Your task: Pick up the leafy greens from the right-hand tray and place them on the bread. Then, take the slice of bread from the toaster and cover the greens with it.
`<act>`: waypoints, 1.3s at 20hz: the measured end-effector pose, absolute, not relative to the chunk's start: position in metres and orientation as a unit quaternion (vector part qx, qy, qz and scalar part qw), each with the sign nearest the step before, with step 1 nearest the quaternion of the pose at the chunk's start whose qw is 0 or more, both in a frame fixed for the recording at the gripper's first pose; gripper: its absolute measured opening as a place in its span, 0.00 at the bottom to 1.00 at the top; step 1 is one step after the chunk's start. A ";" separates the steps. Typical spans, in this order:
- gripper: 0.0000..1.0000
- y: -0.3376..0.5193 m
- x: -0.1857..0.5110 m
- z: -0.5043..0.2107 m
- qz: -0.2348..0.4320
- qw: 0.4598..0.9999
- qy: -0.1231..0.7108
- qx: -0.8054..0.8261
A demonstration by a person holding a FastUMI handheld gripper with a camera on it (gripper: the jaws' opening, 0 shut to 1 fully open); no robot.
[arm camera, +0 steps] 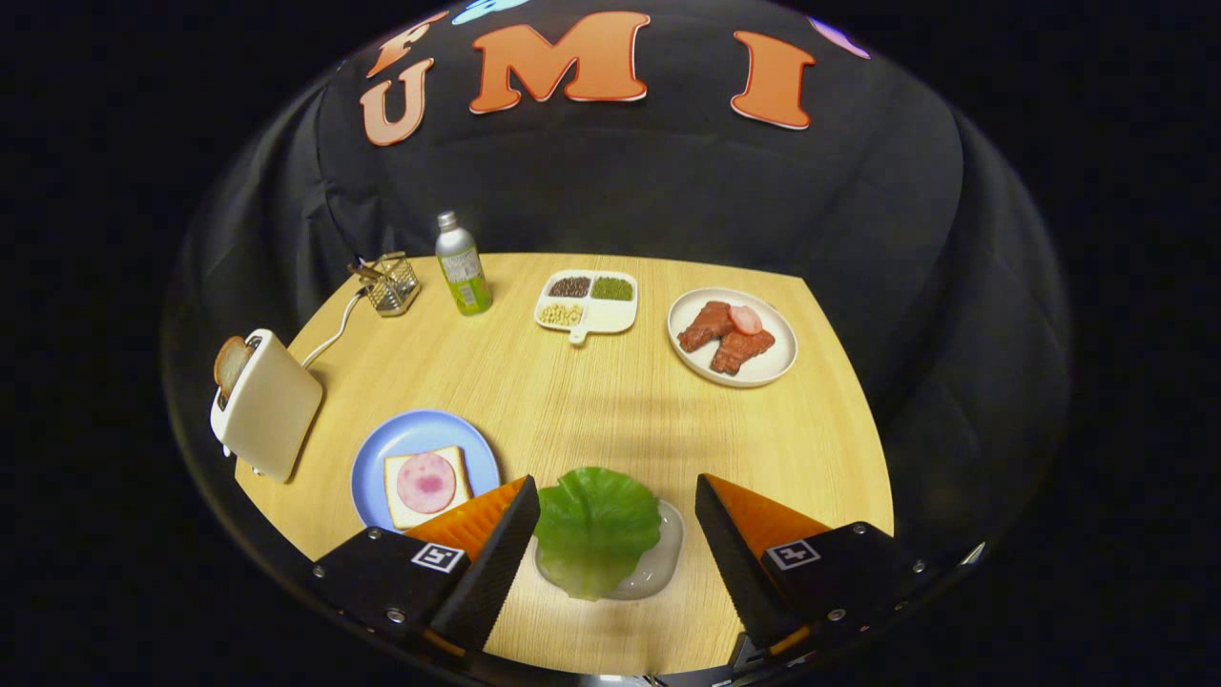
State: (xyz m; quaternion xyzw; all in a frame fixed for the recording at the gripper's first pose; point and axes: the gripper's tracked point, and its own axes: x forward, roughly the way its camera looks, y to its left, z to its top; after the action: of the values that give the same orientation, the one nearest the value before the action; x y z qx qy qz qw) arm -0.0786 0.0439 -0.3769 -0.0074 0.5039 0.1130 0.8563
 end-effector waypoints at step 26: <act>0.84 0.060 -0.134 -0.514 0.105 0.727 0.678 -0.039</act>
State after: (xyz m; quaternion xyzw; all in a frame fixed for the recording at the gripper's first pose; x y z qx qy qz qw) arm -0.1342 0.0604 -0.5141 -0.0391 0.6778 0.1052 0.7266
